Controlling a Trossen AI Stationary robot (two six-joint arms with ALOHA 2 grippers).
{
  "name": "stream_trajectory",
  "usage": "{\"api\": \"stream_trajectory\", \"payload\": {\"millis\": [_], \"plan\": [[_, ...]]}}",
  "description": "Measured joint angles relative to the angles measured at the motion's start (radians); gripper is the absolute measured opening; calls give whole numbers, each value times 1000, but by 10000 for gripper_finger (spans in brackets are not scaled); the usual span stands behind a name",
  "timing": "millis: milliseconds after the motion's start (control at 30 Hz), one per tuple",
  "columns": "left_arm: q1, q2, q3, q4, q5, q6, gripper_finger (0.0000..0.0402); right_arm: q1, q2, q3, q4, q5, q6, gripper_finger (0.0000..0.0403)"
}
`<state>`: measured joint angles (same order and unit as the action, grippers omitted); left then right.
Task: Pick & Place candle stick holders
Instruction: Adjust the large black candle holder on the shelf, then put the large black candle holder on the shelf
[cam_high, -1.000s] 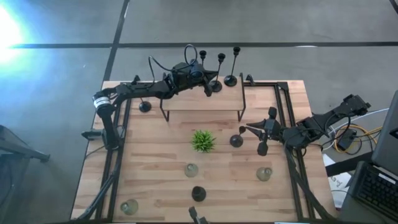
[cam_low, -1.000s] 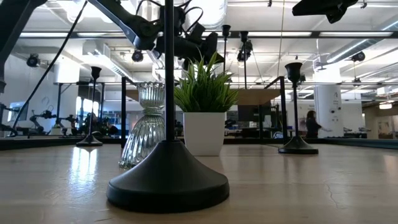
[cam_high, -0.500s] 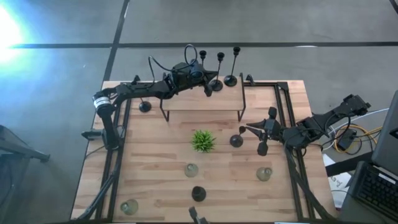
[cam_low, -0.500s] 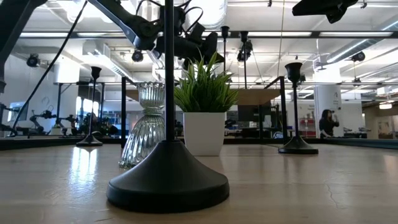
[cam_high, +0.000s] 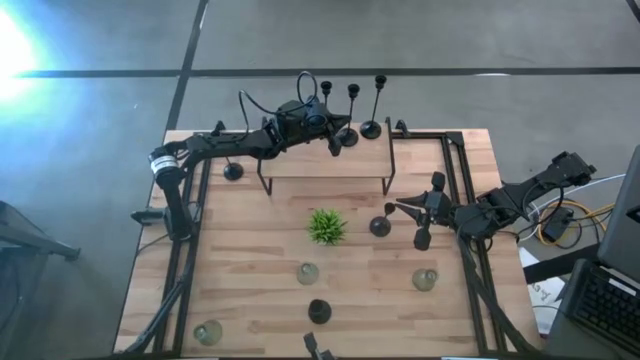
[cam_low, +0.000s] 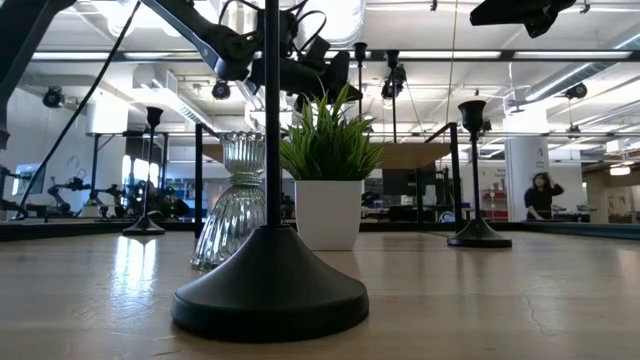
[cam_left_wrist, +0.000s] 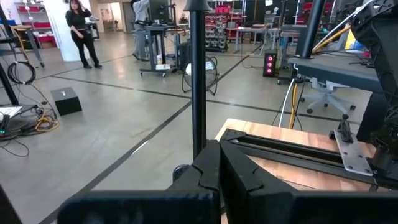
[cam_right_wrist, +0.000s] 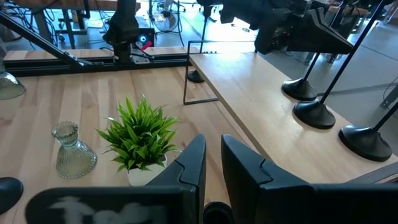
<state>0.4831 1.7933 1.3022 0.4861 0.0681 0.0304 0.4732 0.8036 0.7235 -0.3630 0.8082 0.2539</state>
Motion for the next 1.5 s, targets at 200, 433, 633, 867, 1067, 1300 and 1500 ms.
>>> {"api": "stream_trajectory", "payload": {"millis": [200,433,633,867,1067,1300,1500], "plan": [[-3,-40,-1,-106,6,-4,14,0,0,0,-7,0,0,43],[-26,-187,-2,-392,-14,15,45,0,0,-1,-31,-3,16,43],[-104,-384,-76,-656,-95,19,50,0,0,-18,-31,-8,32,43],[-338,-698,-324,-764,-562,-44,51,0,1,-27,-30,-9,42,43],[-519,-926,-561,-765,-1031,-260,51,0,1,-27,-23,-16,42,43],[-545,-1058,-762,-748,-1154,-359,52,0,1,-27,-23,-16,42,43],[-545,-1106,-848,-748,-1238,-455,76,0,1,-27,-23,-16,38,43]]}}
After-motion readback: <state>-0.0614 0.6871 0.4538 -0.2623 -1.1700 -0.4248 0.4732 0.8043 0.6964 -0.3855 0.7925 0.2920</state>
